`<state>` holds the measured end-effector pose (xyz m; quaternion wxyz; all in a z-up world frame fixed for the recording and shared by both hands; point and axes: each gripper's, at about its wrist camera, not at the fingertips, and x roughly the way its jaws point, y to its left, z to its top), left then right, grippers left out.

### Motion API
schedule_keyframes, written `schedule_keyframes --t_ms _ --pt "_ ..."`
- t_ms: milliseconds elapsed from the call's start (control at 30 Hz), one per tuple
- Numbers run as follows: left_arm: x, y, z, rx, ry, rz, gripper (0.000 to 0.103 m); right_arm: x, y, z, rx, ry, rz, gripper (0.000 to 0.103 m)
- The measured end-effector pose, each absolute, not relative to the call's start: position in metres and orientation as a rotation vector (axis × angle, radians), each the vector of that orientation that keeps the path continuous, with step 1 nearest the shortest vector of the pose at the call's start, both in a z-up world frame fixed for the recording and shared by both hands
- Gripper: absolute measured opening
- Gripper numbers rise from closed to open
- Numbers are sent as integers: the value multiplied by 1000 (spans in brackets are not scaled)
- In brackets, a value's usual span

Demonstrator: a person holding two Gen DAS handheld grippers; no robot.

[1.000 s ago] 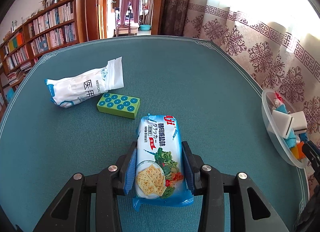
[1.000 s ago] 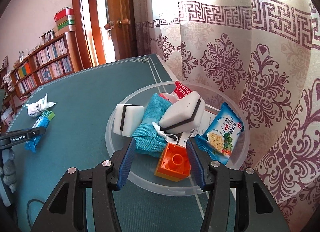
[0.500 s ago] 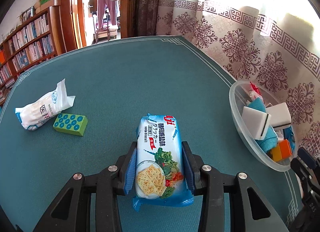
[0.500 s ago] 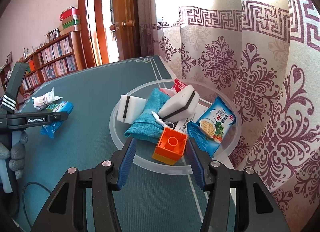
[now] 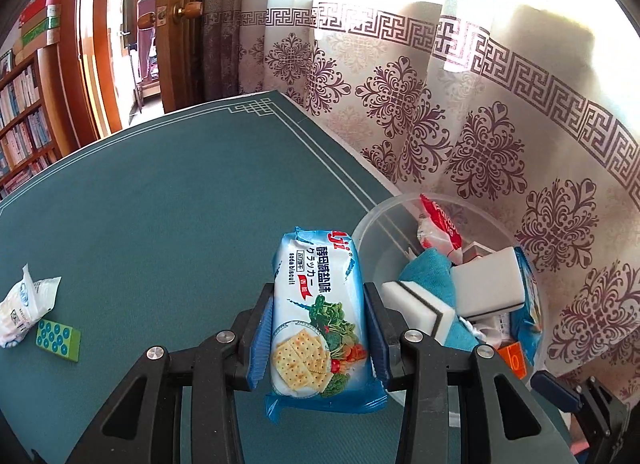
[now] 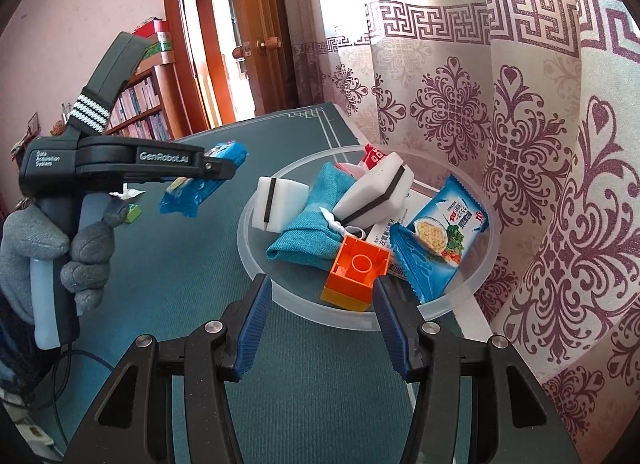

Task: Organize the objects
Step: 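Carry the cracker packet into the bowl with the left gripper and open it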

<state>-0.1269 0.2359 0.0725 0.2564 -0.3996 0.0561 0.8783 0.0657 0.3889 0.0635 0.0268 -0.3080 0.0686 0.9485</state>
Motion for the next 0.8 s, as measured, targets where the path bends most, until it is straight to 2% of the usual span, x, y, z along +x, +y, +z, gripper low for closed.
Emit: schedule_keyframes --t_ms 467,533,600,667,800 --pt "-149 300 80 -986 226 2292 45 66 383 60 -983 254 2973 54" --pt "-149 305 79 -961 240 2286 52 66 384 60 -981 260 2971 54" --pt "-147 306 80 -934 252 2285 80 66 386 60 -975 268 2967 54" --pt "-143 304 81 -907 242 2284 87 66 388 61 -967 276 2963 54" --pt "-143 297 79 -935 216 2275 87 66 391 61 -962 283 2957 54"
